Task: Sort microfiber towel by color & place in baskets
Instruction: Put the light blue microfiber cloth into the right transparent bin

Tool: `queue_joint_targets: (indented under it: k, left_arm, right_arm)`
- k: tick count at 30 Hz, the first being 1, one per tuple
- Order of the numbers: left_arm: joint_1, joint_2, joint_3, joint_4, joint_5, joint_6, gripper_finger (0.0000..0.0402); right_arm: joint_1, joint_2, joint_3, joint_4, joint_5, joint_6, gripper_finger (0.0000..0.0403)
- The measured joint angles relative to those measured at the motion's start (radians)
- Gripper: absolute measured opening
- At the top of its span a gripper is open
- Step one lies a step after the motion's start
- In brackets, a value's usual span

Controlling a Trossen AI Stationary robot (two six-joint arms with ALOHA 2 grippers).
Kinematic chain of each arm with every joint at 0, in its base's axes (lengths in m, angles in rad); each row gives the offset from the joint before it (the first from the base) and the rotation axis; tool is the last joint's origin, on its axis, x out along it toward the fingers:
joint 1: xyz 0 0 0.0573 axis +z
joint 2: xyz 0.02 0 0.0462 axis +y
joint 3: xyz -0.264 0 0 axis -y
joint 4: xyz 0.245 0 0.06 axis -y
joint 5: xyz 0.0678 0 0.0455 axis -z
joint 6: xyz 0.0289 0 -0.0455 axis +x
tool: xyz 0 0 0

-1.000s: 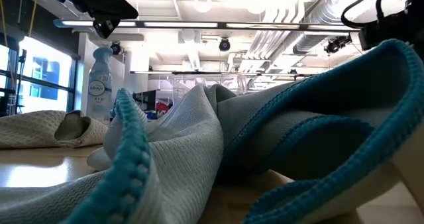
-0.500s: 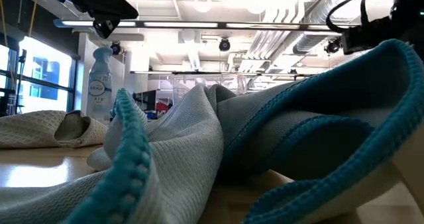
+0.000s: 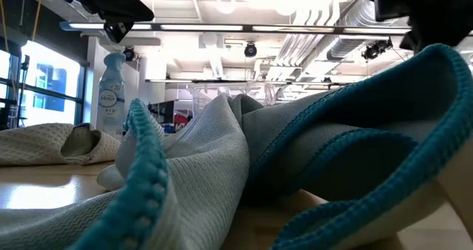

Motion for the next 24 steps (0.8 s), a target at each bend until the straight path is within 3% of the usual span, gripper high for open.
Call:
queue_joint_targets:
  k: [5,12,16,24]
  left_arm:
    - [0.0,0.0,0.0,-0.001,0.0,0.0,0.0]
    - [0.0,0.0,0.0,0.0,0.0,0.0,0.0]
    - [0.0,0.0,0.0,0.0,0.0,0.0,0.0]
    - [0.0,0.0,0.0,0.0,0.0,0.0,0.0]
  right_arm:
    - [0.0,0.016,-0.054,-0.098,-0.075,0.064,0.0007]
    - [0.0,0.017,-0.156,0.007,-0.145,0.144,0.0014]
    - [0.0,0.017,-0.182,0.014,-0.149,0.223,0.005]
    - [0.0,0.017,-0.222,0.106,-0.123,0.219,0.0138]
